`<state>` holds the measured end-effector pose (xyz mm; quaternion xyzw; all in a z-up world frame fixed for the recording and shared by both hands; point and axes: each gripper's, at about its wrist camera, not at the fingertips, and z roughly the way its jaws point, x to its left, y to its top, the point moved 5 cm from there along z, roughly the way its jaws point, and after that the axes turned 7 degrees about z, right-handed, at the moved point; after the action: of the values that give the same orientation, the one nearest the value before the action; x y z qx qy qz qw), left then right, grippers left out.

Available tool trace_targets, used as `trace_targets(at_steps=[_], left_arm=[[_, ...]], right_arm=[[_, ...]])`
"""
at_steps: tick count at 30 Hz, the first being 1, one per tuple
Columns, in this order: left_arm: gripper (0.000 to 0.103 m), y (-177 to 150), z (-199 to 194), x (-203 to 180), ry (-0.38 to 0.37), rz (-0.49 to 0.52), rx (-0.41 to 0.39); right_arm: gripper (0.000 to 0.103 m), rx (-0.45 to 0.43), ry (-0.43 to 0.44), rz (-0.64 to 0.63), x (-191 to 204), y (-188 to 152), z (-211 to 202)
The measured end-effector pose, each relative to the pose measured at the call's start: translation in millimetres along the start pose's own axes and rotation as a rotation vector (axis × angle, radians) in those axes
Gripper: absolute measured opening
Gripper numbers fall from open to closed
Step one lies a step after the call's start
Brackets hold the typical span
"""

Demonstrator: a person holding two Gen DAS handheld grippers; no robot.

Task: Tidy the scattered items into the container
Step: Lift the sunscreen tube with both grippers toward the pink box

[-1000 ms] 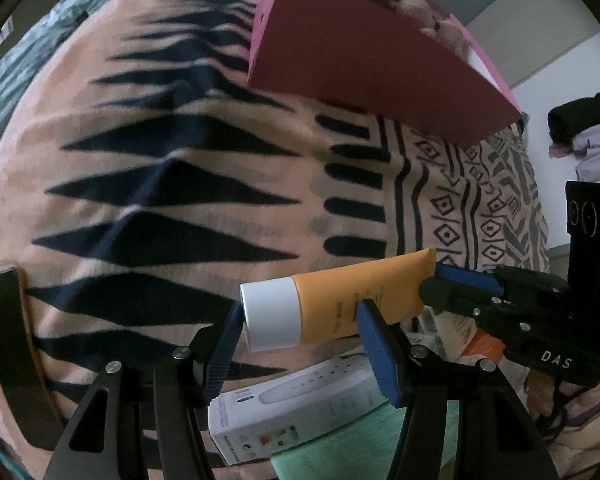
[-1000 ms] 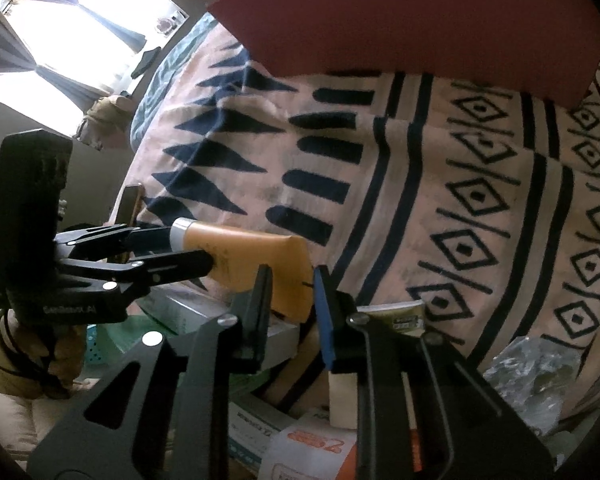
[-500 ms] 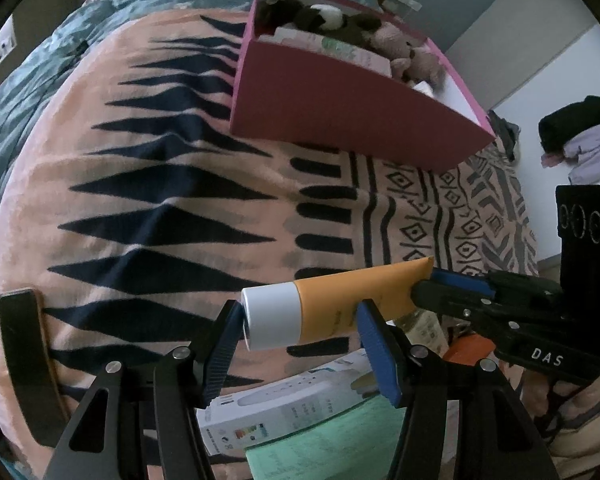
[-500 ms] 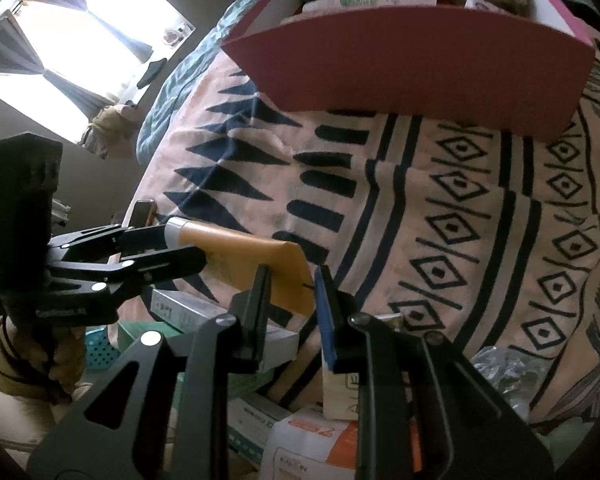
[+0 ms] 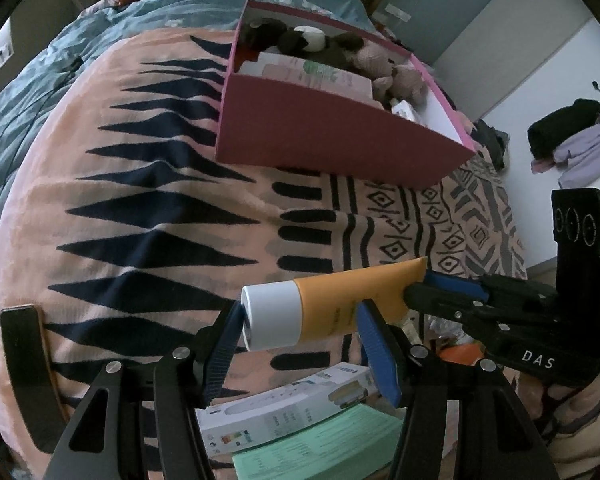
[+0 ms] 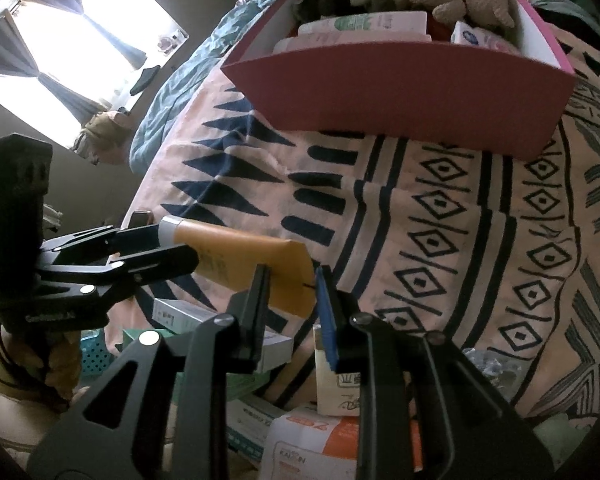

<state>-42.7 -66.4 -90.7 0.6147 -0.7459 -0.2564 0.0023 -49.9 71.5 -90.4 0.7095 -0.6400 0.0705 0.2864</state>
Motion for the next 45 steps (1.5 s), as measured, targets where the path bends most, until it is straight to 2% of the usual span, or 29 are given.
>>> trace_targets(at_steps=[10,13,45], left_arm=[[0.060,10,-7,-8,-0.005,0.023,-0.031],[0.060,13,-9,-10,-0.005,0.027,-0.037],[0.060,49,-15,-16,-0.010,0.050,-0.093]], right_arm=[[0.027,-0.026,-0.010,0.008,-2,8,-11],[0.030,-0.030,-0.006,0.010,-1,10,-13],[0.030,-0.107,-0.033,-0.004,3,40,-35]])
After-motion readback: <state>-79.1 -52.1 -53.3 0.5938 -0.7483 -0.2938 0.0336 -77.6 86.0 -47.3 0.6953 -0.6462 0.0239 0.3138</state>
